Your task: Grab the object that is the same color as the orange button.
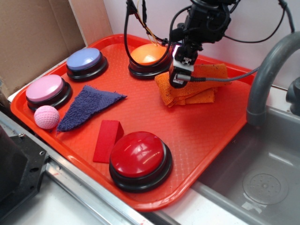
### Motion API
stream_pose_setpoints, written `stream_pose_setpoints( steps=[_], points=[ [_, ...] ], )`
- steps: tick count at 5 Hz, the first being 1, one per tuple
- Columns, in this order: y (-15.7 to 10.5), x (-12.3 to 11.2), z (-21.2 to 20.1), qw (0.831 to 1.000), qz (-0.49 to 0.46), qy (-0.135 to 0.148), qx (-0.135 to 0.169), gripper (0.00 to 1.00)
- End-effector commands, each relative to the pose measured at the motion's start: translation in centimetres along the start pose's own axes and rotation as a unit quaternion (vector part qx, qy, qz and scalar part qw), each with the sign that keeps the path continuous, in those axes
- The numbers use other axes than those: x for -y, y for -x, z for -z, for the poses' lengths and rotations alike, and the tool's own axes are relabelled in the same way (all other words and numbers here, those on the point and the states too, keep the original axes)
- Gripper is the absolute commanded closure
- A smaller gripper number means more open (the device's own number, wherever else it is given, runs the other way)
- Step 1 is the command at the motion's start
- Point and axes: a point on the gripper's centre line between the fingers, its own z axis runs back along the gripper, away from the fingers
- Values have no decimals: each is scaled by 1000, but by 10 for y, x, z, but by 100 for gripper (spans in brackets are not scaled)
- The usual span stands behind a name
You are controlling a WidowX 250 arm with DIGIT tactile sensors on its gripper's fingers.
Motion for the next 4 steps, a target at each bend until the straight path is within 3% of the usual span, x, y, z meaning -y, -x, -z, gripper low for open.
stream_pose_setpoints(
  steps=[1,2,3,4],
  points=[
    [3,11,-1,998,16,15,53,0],
    [3,10,7,999,9,42,30,0],
    [0,12,9,999,-1,41,-4,100],
    [1,13,9,999,-13,32,-22,100]
  ],
)
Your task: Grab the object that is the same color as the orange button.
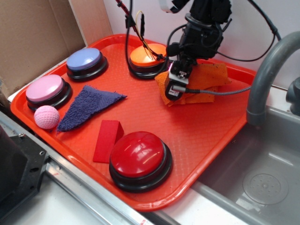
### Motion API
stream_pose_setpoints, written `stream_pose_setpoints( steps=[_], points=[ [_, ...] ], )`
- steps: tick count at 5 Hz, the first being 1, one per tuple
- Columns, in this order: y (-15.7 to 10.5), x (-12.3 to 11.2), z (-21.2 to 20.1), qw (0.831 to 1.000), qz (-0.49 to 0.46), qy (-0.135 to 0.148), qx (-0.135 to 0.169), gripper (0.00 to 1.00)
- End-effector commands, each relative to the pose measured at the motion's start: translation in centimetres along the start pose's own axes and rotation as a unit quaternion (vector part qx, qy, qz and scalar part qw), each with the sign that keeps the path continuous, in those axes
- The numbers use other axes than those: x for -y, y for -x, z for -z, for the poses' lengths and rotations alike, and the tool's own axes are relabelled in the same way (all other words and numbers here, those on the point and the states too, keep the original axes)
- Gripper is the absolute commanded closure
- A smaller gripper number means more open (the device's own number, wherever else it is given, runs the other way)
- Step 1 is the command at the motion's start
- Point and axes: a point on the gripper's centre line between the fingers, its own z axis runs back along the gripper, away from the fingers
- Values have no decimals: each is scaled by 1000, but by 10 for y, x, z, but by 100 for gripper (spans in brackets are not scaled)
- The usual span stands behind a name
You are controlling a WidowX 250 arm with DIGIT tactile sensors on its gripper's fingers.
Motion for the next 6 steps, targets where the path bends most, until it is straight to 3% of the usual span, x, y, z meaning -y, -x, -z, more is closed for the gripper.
stream_pose_setpoints(
  steps=[1,2,3,4,5,6],
  points=[
    [23,23,-39,998,-48,-30,42,100],
    [65,35,-70,979,-165,-5,117,100],
    [136,51,-84,942,-255,75,205,100],
    [184,77,-106,894,-370,73,244,100],
    [206,88,-146,904,-361,-28,227,100],
    [211,90,-167,912,-346,-49,216,100]
  ],
)
